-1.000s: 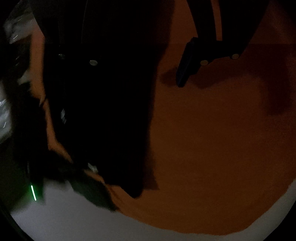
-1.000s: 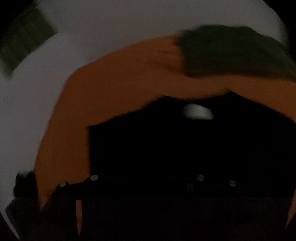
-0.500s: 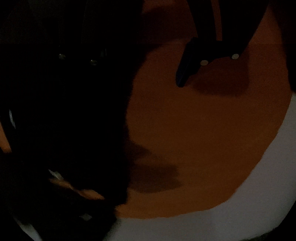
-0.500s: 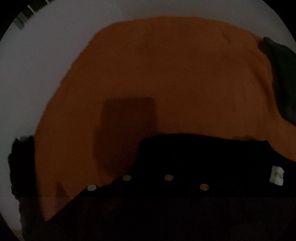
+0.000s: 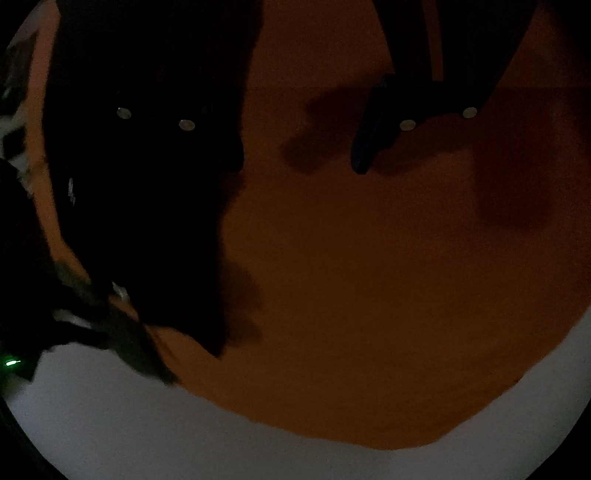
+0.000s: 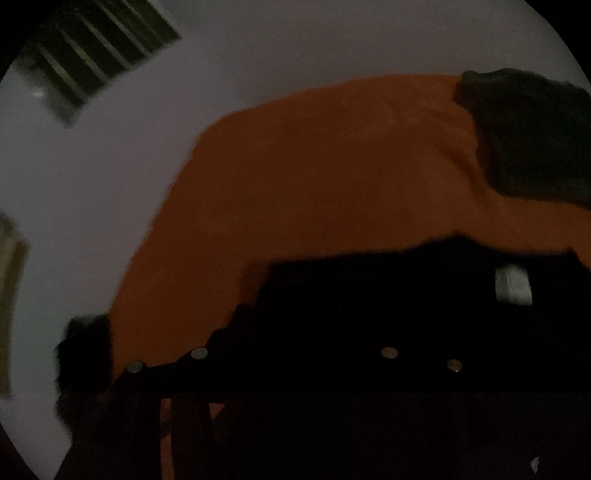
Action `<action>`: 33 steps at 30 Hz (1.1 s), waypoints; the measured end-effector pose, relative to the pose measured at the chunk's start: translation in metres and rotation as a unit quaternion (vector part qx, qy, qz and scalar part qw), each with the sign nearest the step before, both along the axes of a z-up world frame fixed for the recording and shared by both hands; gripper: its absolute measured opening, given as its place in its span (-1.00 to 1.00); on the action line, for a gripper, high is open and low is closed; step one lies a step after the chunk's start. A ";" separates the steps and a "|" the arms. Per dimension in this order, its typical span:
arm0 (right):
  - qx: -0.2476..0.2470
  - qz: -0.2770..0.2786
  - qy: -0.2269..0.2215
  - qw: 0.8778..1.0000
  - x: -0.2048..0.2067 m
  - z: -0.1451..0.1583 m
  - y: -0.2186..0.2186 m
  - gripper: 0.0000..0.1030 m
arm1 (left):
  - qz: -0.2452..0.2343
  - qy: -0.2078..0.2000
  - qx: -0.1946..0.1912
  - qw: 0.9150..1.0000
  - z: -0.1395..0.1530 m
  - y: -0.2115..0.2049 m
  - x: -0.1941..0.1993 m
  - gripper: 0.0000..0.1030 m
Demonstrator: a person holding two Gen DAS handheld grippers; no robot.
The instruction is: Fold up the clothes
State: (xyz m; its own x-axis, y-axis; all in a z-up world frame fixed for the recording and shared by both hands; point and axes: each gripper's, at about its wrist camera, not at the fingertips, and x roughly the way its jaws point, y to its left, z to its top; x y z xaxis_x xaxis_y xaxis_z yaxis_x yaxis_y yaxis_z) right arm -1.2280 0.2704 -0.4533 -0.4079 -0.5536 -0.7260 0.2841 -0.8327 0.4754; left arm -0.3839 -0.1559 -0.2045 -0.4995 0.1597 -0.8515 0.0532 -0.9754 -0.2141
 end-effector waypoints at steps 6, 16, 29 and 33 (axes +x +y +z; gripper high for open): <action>-0.070 0.051 -0.070 0.994 0.070 -0.035 0.000 -0.09 | -0.004 -0.010 -0.023 1.000 -0.011 0.022 -0.009 0.20; -0.128 0.013 -0.127 0.984 0.074 -0.067 -0.010 -0.92 | 0.012 -0.016 -0.006 1.000 -0.006 0.015 -0.015 0.20; 0.011 0.073 -0.055 0.996 0.065 -0.044 -0.045 0.28 | -0.025 -0.038 0.111 0.993 -0.010 0.017 -0.015 0.20; 0.016 0.105 -0.046 0.993 0.077 -0.044 -0.055 -0.94 | -0.022 -0.038 0.054 0.998 -0.018 0.027 -0.016 0.20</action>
State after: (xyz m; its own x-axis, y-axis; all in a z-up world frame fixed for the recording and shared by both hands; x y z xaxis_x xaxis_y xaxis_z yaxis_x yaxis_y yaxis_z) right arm -1.1506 0.2155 -0.4977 -0.2156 -0.5956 -0.7738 0.4100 -0.7744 0.4819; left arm -0.3998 -0.1287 -0.2225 -0.4237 0.2727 -0.8638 0.0307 -0.9487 -0.3146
